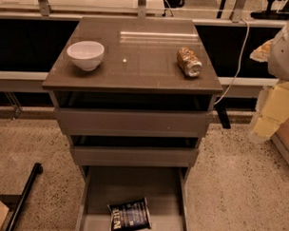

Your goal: Pick blue chip bag from bottom drawer and place on counter

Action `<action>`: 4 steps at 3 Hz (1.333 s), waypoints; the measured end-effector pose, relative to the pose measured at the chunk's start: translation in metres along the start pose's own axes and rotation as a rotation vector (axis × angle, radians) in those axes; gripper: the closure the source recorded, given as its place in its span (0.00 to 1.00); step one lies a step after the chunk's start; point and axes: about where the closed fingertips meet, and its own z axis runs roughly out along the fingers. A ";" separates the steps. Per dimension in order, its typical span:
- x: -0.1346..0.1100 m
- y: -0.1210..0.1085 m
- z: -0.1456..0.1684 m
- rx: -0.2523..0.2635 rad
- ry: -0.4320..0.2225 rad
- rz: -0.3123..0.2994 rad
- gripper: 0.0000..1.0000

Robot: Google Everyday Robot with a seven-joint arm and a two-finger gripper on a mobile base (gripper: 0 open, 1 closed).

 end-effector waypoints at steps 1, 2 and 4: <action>0.000 -0.007 0.023 0.021 -0.004 0.075 0.00; -0.002 -0.010 0.024 0.035 -0.012 0.090 0.00; -0.004 0.003 0.087 -0.039 0.059 0.221 0.00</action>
Offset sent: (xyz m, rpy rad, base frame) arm 0.0131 0.0014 -0.0187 0.0205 -0.0094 -0.0701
